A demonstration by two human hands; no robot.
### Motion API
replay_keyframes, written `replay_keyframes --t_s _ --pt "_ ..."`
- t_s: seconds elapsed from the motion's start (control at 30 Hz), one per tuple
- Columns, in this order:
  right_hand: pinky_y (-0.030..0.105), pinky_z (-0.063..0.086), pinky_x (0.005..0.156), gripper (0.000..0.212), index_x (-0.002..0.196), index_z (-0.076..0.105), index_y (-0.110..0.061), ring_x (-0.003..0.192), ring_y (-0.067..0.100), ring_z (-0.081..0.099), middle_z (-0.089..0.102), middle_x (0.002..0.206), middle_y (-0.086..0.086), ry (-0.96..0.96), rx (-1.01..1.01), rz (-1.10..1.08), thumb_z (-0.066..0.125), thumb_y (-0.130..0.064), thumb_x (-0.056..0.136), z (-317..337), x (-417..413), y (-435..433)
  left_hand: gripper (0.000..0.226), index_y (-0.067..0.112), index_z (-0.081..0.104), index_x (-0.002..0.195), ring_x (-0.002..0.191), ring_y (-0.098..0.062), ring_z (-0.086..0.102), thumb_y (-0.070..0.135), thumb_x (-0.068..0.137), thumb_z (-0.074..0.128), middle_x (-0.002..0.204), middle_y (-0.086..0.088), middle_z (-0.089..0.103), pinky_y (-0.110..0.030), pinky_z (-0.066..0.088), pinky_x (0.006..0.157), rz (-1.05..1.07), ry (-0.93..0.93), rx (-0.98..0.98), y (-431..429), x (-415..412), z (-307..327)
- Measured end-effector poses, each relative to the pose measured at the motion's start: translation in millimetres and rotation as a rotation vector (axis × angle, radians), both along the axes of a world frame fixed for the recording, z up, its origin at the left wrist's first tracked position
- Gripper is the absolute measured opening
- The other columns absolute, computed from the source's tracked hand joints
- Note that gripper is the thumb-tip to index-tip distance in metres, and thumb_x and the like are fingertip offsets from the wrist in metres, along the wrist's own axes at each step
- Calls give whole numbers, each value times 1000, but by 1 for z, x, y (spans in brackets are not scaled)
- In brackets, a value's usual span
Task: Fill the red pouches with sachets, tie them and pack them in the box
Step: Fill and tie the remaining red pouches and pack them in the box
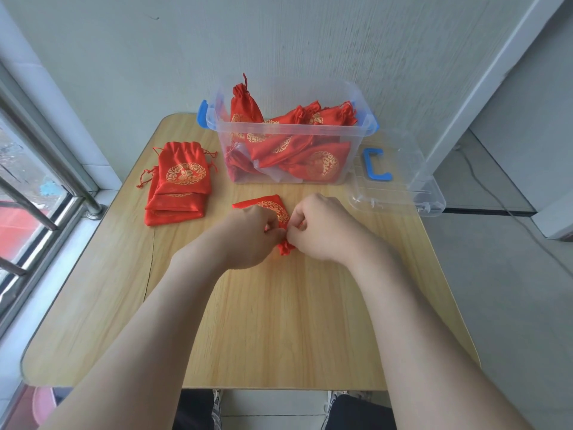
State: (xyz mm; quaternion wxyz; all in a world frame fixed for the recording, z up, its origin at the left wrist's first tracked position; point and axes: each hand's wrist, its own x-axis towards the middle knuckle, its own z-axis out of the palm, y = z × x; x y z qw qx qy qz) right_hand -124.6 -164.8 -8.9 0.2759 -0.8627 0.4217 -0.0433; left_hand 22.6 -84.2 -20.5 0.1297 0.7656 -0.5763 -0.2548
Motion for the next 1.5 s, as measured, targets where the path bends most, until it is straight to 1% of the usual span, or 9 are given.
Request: replay_keyframes --t_s 0.13,0.23,0.4,0.6,0.77,0.87,1.1,1.33,1.5 --pt "35 60 65 12 88 76 -18 82 21 69 68 87 0 -20 -7 8 67 -14 94 -3 1 -2 30 25 56 80 81 -21 55 36 107 53 79 7 55 -31 37 62 0 -8 28 1 -4 2" --pt "22 46 56 13 94 70 -29 76 11 65 64 83 -7 -121 33 -16 70 -16 91 0 0 -5 33 12 63 91 85 -25 58 36 109 49 83 -1 60 -34 38 67 36 15 1 0 -4 6" --pt "23 49 51 7 84 78 -31 61 16 64 71 78 -1 -145 100 3 75 -29 90 3 -1 -4 32 11 57 85 85 -25 58 27 109 43 89 -5 62 -29 39 63 87 97 -55 0 1 6" --pt "15 37 43 9 82 80 -34 51 6 49 55 66 -10 -124 81 32 82 -27 86 4 -2 -4 54 5 56 83 77 -23 56 50 110 44 81 -6 62 -29 40 63 84 54 -65 0 -6 8" --pt "18 46 47 8 85 84 -28 65 12 65 68 73 -6 -119 121 4 87 -35 84 5 -2 -4 38 3 59 90 87 -30 60 35 110 50 95 -13 66 -36 39 64 152 70 -100 -1 -7 7" --pt "13 36 44 12 79 86 -27 53 4 49 61 57 -13 -184 206 -7 87 -37 86 6 -3 -6 41 -4 65 91 75 -27 56 33 106 55 85 -18 70 -33 41 62 318 238 -157 -3 -7 7" --pt "33 55 103 9 88 87 -24 99 5 75 82 85 -12 -296 369 -20 83 -32 89 17 -7 -6 34 -6 74 93 63 -22 54 28 98 72 68 -9 63 -35 47 64 531 765 -233 -8 1 11" --pt "19 46 70 20 90 84 -23 87 0 72 81 87 -11 -311 399 -71 70 -29 102 12 -4 -11 21 6 76 104 53 -12 50 25 97 75 90 -9 81 -28 43 53 655 930 -226 -4 2 20" --pt "33 57 90 21 109 75 -20 95 12 79 83 91 -2 -341 405 -56 57 -16 100 6 3 -10 34 7 70 94 49 -10 46 39 103 69 78 -4 64 -27 43 52 540 860 -170 -3 0 16"
